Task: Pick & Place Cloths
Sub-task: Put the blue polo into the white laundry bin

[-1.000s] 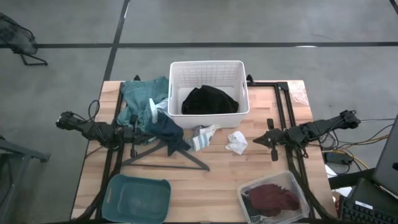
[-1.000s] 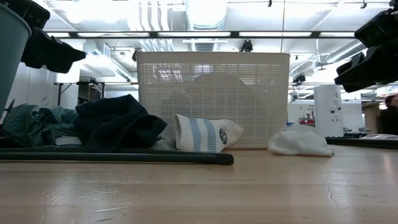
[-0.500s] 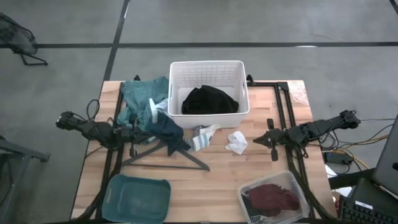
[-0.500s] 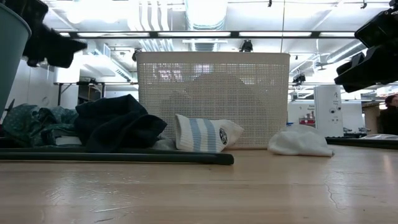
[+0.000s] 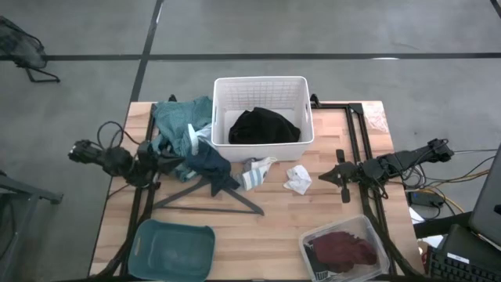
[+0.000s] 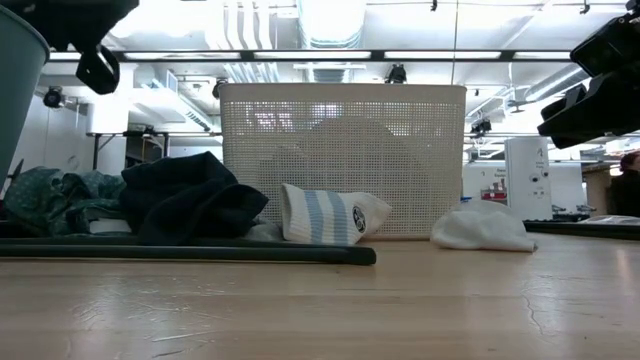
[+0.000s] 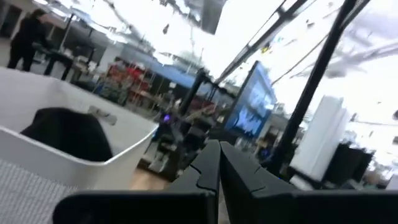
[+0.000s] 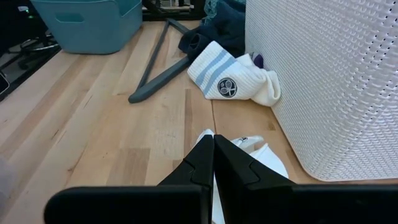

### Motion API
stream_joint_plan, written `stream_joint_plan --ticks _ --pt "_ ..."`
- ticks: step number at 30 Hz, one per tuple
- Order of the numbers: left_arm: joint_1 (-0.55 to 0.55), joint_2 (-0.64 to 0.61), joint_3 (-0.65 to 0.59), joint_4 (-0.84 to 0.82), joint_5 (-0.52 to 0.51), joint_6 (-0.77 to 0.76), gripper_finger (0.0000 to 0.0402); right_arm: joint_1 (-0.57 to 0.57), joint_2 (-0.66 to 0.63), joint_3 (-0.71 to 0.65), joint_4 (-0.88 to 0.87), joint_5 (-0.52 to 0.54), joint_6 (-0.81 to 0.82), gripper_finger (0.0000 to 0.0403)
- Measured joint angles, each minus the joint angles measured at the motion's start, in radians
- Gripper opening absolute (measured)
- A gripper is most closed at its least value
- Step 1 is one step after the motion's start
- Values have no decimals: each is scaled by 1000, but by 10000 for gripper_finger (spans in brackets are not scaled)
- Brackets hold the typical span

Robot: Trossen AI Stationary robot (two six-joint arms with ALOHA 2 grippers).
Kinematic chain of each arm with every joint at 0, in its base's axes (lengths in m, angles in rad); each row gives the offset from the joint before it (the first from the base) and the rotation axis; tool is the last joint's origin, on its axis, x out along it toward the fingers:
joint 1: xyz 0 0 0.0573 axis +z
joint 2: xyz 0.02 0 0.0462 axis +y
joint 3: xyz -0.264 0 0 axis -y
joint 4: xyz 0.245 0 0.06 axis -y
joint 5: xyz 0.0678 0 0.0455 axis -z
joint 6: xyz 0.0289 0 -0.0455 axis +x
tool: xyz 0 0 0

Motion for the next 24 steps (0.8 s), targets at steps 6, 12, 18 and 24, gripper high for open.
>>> stream_joint_plan --ticks 6,12,18,24 --pt "0 151 83 -117 -125 -22 52 0 0 0 0 0 0 8" --pt "6 343 283 -505 -410 -213 131 0 0 0 0 0 0 8" --pt "41 525 520 -1090 -570 -683 198 0 0 0 0 0 0 8" --pt "202 713 610 -1205 -403 -739 230 0 0 0 0 0 0 8"
